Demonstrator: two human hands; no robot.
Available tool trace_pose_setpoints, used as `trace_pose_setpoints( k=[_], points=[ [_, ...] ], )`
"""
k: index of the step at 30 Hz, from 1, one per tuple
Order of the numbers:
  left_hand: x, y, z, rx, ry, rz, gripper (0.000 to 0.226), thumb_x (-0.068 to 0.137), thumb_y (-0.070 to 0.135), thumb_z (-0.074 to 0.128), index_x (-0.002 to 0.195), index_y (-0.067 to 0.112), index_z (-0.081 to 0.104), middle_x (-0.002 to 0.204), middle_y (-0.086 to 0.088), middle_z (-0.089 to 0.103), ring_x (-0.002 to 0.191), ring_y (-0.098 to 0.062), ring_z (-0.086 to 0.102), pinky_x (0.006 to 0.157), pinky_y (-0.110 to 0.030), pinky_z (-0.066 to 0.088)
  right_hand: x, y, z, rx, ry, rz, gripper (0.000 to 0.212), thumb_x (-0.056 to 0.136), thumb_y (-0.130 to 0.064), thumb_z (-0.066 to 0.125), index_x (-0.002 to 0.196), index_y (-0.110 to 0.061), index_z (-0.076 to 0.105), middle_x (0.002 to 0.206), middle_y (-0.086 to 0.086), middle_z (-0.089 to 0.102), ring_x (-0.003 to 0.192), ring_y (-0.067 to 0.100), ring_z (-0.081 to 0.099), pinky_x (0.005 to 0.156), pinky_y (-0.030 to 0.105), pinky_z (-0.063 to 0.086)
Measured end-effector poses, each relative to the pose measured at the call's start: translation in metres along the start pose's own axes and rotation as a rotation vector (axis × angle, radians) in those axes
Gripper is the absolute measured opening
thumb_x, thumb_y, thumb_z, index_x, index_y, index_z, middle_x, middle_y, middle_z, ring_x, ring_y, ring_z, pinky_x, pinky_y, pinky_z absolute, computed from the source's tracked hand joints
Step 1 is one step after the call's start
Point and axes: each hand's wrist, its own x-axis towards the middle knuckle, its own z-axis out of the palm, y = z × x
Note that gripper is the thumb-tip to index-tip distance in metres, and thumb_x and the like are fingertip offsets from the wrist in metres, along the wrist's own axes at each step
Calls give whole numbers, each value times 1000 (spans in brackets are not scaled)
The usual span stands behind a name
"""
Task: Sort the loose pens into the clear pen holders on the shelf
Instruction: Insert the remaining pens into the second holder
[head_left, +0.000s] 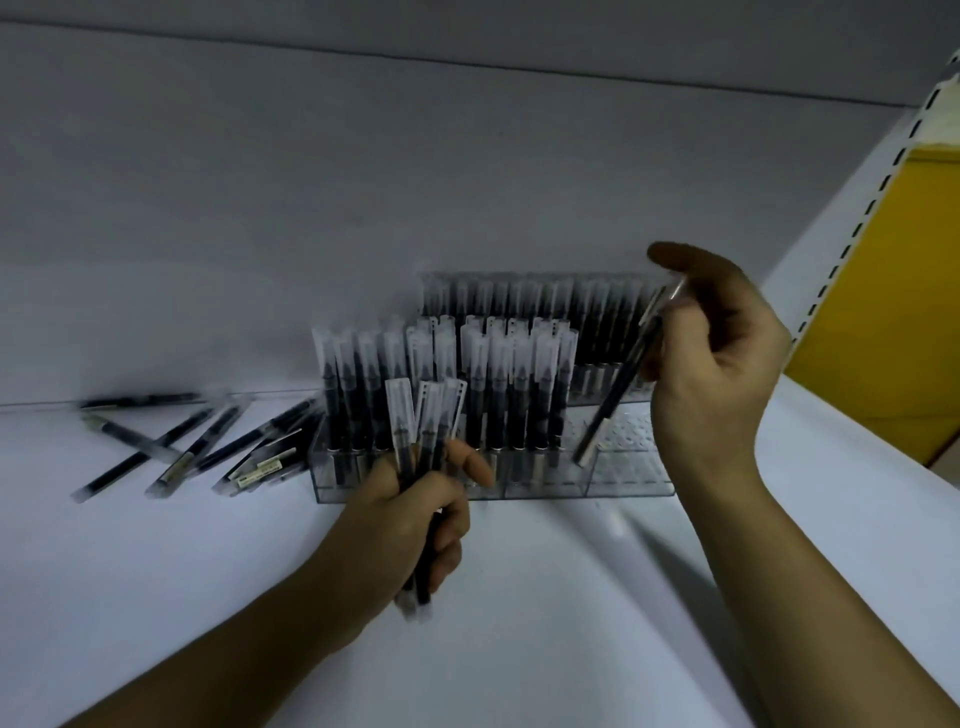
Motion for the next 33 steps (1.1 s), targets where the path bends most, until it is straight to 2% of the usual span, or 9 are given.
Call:
trace_pose_setpoints(
  k=[4, 11, 15, 18, 21, 28, 33],
  points=[
    [1, 0, 0, -3, -32, -12, 26, 81, 11, 49, 101, -4, 57, 53, -7, 34, 41, -19, 32, 37, -25, 34, 2, 2, -4, -72, -14, -40, 29, 93, 0, 56, 121, -6, 60, 75, 17, 54, 59, 27, 46, 54, 28, 39],
    [0, -1, 0, -4, -55, -19, 26, 80, 16, 49, 97, 1, 60, 54, -6, 36, 41, -19, 33, 40, -25, 33, 4, 2, -4, -75, -8, 6, 21, 89, -1, 68, 109, -9, 66, 79, 6, 62, 63, 25, 53, 58, 22, 47],
    [0, 0, 0, 4, -64, -19, 24, 80, 15, 48, 96, 2, 60, 54, -5, 35, 40, -18, 33, 40, -24, 32, 4, 4, -3, -80, -59, 17, 20, 88, 1, 69, 106, -8, 67, 80, 13, 63, 63, 15, 54, 58, 20, 45],
    [0, 1, 0, 23, -50, -6, 15, 92, 8, 48, 97, 0, 60, 54, -4, 34, 40, -17, 32, 40, -25, 31, 3, 5, -2, -109, -121, 0, 22, 87, 2, 71, 106, -8, 67, 83, 8, 65, 67, 9, 59, 62, 17, 48],
    [-1, 0, 1, 52, -15, -2, 21, 101, -4, 36, 99, -3, 57, 53, -3, 31, 41, -16, 30, 40, -25, 30, 2, 5, -2, -148, -206, -8, 25, 85, 5, 71, 103, -11, 69, 88, 4, 68, 72, 5, 61, 64, 15, 49],
    [0, -1, 1, 50, 2, -3, 22, 102, -2, 36, 98, -2, 57, 52, 2, 30, 43, -12, 25, 43, -25, 23, -1, 11, 0, -167, -359, 52, 29, 80, 7, 69, 99, -15, 67, 89, 2, 67, 75, 10, 62, 67, 22, 54],
    [1, -1, -1, 33, 11, -1, 23, 101, -3, 38, 96, 1, 60, 52, 3, 31, 43, -11, 26, 44, -26, 19, -2, 11, 0, -229, -413, 47, 27, 75, -7, 65, 93, -26, 64, 87, -5, 66, 73, 15, 61, 65, 27, 55]
  ],
)
